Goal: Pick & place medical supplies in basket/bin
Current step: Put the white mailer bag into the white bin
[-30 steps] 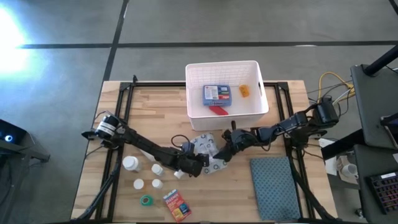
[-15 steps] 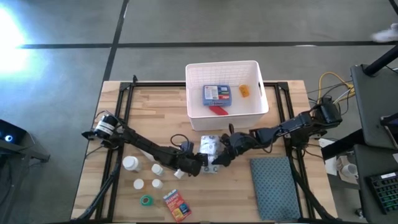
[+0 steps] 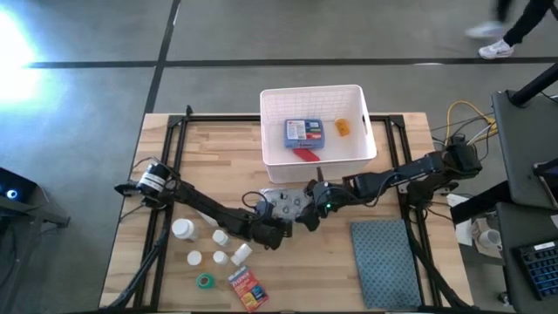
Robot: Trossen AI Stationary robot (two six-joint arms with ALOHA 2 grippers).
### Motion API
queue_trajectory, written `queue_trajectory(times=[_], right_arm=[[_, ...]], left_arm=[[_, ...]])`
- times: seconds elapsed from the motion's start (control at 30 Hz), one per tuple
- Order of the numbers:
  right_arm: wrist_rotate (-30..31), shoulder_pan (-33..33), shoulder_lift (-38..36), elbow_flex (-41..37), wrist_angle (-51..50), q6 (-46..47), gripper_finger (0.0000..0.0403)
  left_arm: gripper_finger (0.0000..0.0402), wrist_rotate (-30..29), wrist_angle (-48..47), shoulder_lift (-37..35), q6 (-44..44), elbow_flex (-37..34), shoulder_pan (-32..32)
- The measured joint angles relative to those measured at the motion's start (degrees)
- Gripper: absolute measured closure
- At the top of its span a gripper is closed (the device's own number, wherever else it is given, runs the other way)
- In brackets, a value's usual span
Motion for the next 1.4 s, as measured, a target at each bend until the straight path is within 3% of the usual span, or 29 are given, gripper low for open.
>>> queue_trajectory(times=[0.13,0.23,0.4,0.53,0.7,1.0,1.17,1.4], right_arm=[[4.8,0.2,-2.5,1.7,-14.1,-5.4,0.0096],[6.9,0.3,-3.2,0.4,-17.7,-8.1,0.0097],[5.1,1.5,-3.1,-5.5,-11.5,-5.4,0.0097],[8.1,2.8,-3.1,-9.4,-2.0,-2.4,0.0097],[10.0,4.0,-3.0,-11.0,2.3,0.2,0.0097],[14.1,8.8,0.6,-11.3,3.0,1.3,0.0097],[13.9,9.0,1.4,-11.2,3.2,3.0,0.0097],[14.0,9.0,1.9,-11.2,3.5,4.0,0.0097]], left_arm=[[0.0236,-0.2,0.1,-0.1,0.4,0.3,-0.2],[0.0236,-2.6,0.1,-0.7,0.4,1.2,-1.2],[0.0236,-9.3,-5.0,-6.8,0.4,3.0,-3.9],[0.0236,-14.5,-17.6,-11.7,0.5,4.3,-5.0],[0.0236,-15.7,-26.3,-14.4,1.6,1.6,-1.0],[0.0236,-13.9,-12.4,-13.1,15.7,-4.4,7.6],[0.0236,-13.7,-7.8,-13.2,15.8,-9.9,9.1],[0.0236,-14.0,12.0,-12.4,15.0,-19.0,9.6]])
